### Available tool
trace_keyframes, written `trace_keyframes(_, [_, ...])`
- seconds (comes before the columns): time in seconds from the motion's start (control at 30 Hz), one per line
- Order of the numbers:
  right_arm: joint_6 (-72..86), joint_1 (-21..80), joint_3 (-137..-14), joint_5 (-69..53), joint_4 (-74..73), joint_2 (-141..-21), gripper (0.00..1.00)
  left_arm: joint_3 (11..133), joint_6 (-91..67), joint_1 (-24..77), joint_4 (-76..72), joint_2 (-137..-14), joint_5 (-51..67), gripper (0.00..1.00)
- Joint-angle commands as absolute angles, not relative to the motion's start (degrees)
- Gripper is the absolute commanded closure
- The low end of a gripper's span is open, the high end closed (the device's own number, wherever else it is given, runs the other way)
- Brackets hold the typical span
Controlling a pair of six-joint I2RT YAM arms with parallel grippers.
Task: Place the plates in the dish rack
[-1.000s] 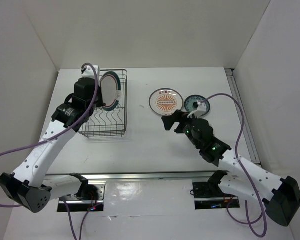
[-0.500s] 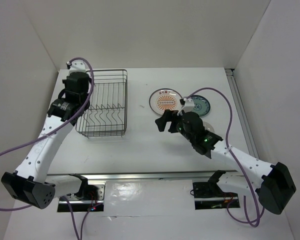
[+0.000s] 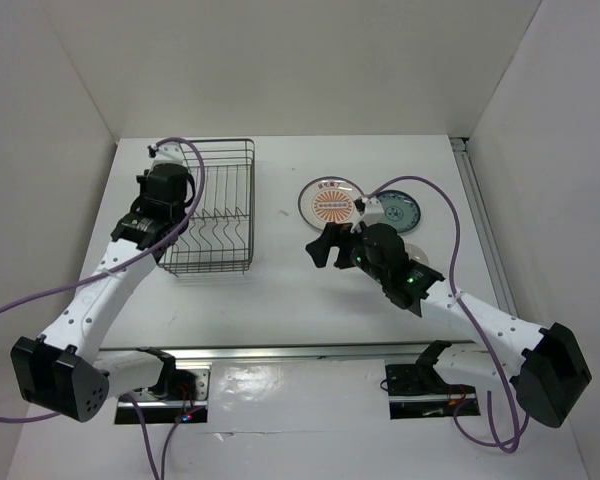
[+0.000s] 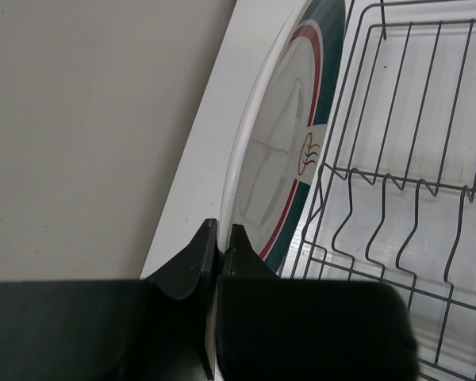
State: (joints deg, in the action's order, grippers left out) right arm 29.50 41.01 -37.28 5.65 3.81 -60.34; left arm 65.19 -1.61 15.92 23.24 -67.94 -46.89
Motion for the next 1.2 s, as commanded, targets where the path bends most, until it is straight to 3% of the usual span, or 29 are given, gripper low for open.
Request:
trace_keyframes(0.0, [29.1, 41.4, -38.3, 4.7, 5.1, -59.9, 0.00, 64.2, -1.8, 15.6, 17.7, -66.0, -47.5, 1.00])
trace_keyframes(0.83, [28.6, 41.4, -40.0, 4.1, 4.0, -56.2, 0.00, 64.5, -9.5, 15.6, 24.4, -73.6, -44.8, 1.00])
trace_keyframes(0.9, [28.6, 41.4, -40.0, 4.1, 4.0, -56.2, 0.00, 64.5, -10.3, 15.6, 25.1, -74.2, -44.8, 0.98])
trace_keyframes(1.0, [28.6, 41.4, -40.0, 4.1, 3.4, -54.9, 0.00, 65.0, -10.8, 15.6, 25.8, -75.5, -43.9, 0.87])
trace_keyframes(1.17, [28.6, 41.4, -40.0, 4.7, 2.9, -54.4, 0.00, 66.4, -11.4, 15.6, 27.7, -77.8, -42.9, 0.86])
